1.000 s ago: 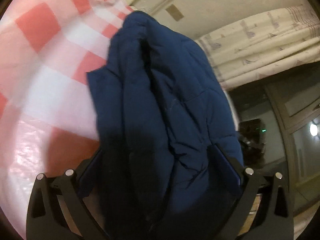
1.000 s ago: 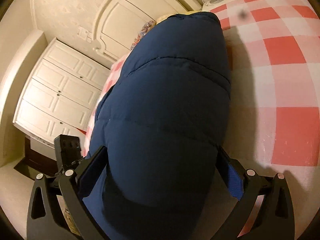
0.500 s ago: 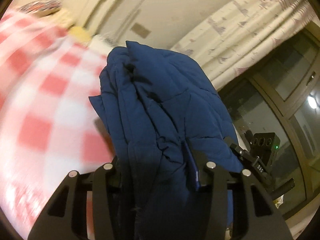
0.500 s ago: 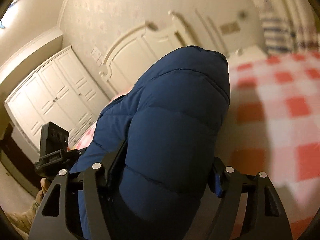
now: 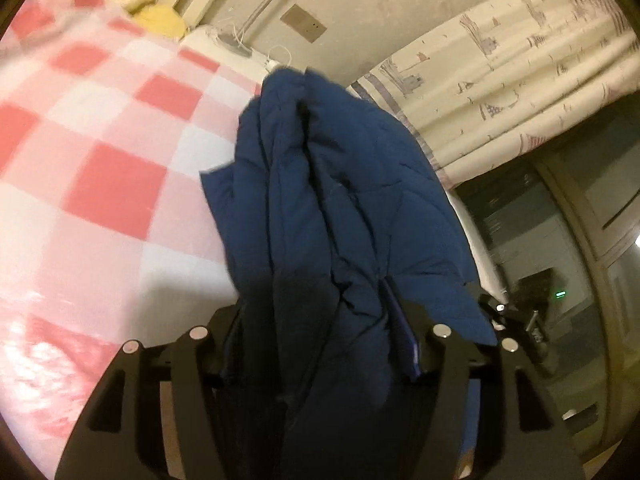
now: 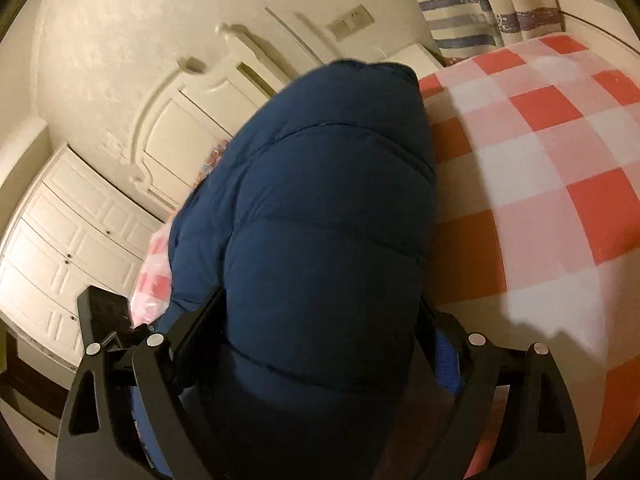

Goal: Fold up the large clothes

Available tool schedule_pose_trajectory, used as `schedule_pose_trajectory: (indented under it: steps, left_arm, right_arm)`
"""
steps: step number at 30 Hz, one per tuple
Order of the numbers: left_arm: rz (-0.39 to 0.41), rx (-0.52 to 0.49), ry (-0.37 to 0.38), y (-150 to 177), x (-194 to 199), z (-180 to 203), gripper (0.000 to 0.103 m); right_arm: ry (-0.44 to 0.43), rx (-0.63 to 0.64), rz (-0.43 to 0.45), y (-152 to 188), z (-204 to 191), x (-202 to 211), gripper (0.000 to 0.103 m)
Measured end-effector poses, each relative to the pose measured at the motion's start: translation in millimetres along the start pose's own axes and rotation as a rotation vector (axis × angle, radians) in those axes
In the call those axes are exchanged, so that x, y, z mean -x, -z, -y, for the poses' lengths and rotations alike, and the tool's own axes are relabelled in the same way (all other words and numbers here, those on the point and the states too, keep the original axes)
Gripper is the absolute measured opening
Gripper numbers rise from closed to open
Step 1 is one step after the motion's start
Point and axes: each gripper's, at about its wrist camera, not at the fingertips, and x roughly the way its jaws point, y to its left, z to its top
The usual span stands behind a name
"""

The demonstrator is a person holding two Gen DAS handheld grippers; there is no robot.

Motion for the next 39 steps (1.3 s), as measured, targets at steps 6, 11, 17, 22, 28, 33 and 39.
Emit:
schedule_pose_trajectory:
  steps: [6,11,17,22,28,33,39]
  left_arm:
    - [0.247,-0.194,-0.149,-18,63,48,0.073]
    - [0.239,-0.344,-0.240,-59,47,99,0.088]
    - [0.166,-0.533,-0.389,-79,-13,137,0.097]
    - [0.125,-0.542,-0.516,-95,-72,129,0.100]
    - [-0.019,-0.319,-0.541,-101,-109,57,0.101]
    - [-0.008,-0.292,-0.563,-100,-101,49,0.101]
    - [0.218,-0.403,-0.602,-65,-29,97,0.101]
  right_arm:
    - [0.185,0.270,0.246,18,-83,69,0.089]
    - [0.319,0.584,0.253,75,-160,45,0.076]
    - [0.457,0.702,0.213,120,-169,-7,0.063]
    - [0.481,0.724,0.213,126,-165,-13,0.063]
    - [0.477,0.754,0.198,126,-166,-15,0.064]
    - [0.460,0.750,0.187,122,-164,-18,0.065]
    - [0.369,0.726,0.178,111,-152,-4,0.065]
